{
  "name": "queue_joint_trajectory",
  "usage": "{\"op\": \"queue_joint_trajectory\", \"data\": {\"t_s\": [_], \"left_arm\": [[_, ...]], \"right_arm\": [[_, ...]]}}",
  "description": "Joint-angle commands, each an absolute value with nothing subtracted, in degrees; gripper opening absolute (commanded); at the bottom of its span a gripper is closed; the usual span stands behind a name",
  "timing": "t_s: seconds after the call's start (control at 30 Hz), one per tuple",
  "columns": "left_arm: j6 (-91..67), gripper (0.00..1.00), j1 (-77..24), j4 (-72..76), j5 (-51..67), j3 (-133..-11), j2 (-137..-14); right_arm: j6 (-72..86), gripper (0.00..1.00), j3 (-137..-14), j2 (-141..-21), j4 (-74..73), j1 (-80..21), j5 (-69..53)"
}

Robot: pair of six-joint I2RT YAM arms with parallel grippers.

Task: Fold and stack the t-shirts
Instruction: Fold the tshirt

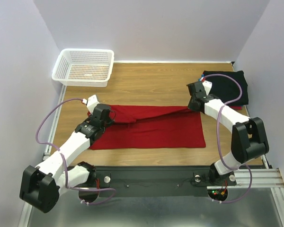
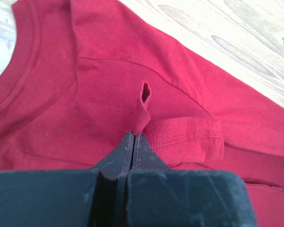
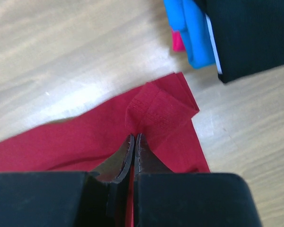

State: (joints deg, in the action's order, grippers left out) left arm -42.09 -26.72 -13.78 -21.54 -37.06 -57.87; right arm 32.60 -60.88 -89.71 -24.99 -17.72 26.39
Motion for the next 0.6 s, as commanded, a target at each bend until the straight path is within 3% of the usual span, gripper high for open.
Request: {"op": "queue_joint_trajectory", "data": {"t_s": [0.0, 0.07, 0.17, 0.23, 0.27, 0.3, 0.37, 0.4, 0.57], "left_arm": [[-43.5, 0.00, -27.1, -16.4, -23.6, -34.9, -55.2], [-43.5, 0.00, -27.2, -16.2, -21.3, -33.1, -54.9], [-43.9, 0.02, -27.5, -16.6, -19.3, -30.5, -54.1], [-45.9, 0.62, -28.6, -16.5, -16.1, -29.6, -52.9], [-46.2, 0.85, -28.7, -16.5, -15.1, -29.4, -51.5], [-47.1, 0.98, -29.0, -16.6, -14.5, -28.9, -50.6], [-47.7, 0.98, -29.3, -17.7, -14.5, -28.7, -47.6], [-47.8, 0.98, -29.3, -18.2, -14.7, -29.0, -46.5], [-46.2, 0.98, -29.3, -17.4, -15.6, -32.4, -44.2]], "right_arm": [[33.2, 0.01, -57.6, -87.0, -23.6, -18.0, 25.4], [33.7, 0.01, -56.2, -86.8, -23.6, -18.0, 25.6], [34.4, 0.11, -53.1, -86.5, -23.6, -18.0, 25.7], [34.8, 0.30, -51.1, -85.9, -23.6, -18.0, 25.7], [35.3, 0.39, -50.5, -85.5, -23.6, -18.0, 25.4], [35.5, 0.57, -50.1, -85.2, -23.6, -18.0, 25.1], [35.3, 0.77, -49.6, -83.3, -23.7, -18.1, 23.8], [35.4, 1.00, -49.6, -82.5, -23.7, -18.0, 23.3], [32.7, 1.00, -51.3, -78.3, -23.6, -18.0, 18.4]]}}
